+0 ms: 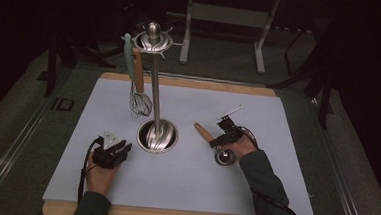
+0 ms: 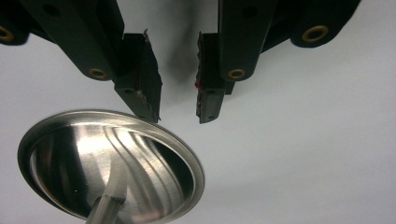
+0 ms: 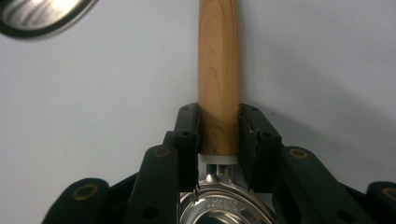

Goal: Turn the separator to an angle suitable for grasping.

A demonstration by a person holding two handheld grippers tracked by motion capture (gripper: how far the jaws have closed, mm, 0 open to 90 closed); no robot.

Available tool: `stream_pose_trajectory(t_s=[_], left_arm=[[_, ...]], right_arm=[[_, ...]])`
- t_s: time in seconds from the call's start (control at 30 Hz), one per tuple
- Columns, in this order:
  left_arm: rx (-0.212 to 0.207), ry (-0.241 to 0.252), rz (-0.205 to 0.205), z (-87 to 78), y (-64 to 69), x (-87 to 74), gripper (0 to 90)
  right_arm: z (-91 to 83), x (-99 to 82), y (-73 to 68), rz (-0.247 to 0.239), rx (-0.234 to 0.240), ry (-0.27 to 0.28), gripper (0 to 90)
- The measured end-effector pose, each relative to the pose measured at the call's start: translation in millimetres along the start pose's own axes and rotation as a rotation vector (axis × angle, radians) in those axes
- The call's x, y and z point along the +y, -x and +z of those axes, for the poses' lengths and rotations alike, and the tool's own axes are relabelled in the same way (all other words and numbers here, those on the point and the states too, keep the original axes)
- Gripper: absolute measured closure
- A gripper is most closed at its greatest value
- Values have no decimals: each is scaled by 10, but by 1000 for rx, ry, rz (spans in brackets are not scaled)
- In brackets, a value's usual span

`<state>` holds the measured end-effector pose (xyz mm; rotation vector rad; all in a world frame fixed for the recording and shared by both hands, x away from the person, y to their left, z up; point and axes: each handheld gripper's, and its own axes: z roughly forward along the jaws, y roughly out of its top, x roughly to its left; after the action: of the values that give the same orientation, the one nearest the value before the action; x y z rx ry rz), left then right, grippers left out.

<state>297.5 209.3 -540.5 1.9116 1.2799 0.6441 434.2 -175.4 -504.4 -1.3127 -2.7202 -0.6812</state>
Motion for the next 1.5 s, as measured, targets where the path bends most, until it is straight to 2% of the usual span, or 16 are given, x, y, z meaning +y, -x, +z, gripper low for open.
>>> stream_pose_trajectory(t_s=[0.13, 0.2, 0.4, 0.7, 1.0, 1.5], left_arm=[[0, -1, 1, 1, 1, 0, 700], [1, 0, 4, 1, 3, 0, 700], [-2, -1, 1, 1, 0, 1, 700], [-1, -5, 6, 5, 2, 2, 699], [-1, -10, 5, 8, 3, 4, 698], [0, -11, 7, 8, 6, 5, 696]], right_arm=[[18, 56, -90, -52, -38, -49, 702], [20, 68, -105, -58, -48, -60, 702], [28, 149, -197, -86, -82, -140, 707], [14, 163, -339, -164, -113, -189, 711], [-32, 144, -375, -185, -113, -159, 714], [-129, 108, -404, -172, -83, -72, 714]])
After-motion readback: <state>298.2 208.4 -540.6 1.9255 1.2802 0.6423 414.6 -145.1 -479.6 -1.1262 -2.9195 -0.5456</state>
